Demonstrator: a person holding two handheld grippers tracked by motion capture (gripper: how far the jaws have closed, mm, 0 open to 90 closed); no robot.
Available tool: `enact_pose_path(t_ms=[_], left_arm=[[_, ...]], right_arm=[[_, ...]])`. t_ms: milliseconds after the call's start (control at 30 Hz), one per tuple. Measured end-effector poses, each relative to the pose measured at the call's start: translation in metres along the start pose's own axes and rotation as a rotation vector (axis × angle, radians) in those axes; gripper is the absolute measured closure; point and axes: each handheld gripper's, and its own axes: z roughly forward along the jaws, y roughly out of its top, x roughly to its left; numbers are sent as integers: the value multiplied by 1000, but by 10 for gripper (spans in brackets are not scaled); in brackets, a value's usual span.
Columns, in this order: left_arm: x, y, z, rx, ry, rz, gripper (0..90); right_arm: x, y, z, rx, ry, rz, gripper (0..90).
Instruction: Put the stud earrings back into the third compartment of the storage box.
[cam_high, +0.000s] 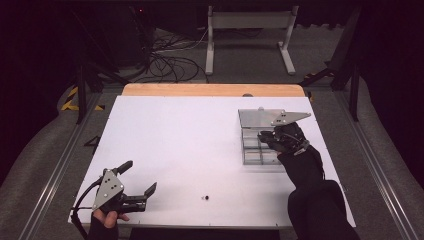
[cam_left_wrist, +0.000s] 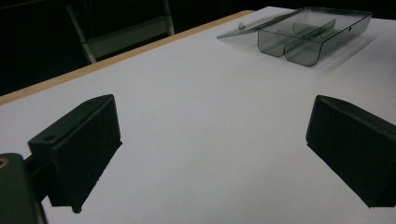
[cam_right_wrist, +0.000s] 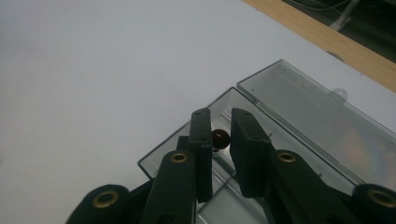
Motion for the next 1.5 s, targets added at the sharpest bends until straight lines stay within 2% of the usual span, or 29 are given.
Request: enact_pose_path(t_ms=[33, 133, 167, 367, 800, 1100, 1500], left_arm=[[0, 0, 0, -1, 0, -1, 35], [1, 0, 0, 0, 1, 2, 35], [0, 0, 0, 0, 0, -1, 35], [0, 0, 0, 0, 1, -3, 35], [0, 0, 0, 0, 1, -4, 35], [0, 0, 1, 2, 2, -4, 35], [1, 0, 1, 4, 3, 4, 35]], right_arm=[[-6, -2, 0, 10, -16, 10, 793], [-12, -4, 1, 17, -28, 26, 793], [-18, -5, 2, 27, -42, 44, 793], [-31, -11, 4, 51, -73, 77, 793], [-62, -30, 14, 144, -153, 157, 793], [-73, -40, 20, 192, -187, 178, 793], [-84, -52, 25, 239, -206, 204, 793]])
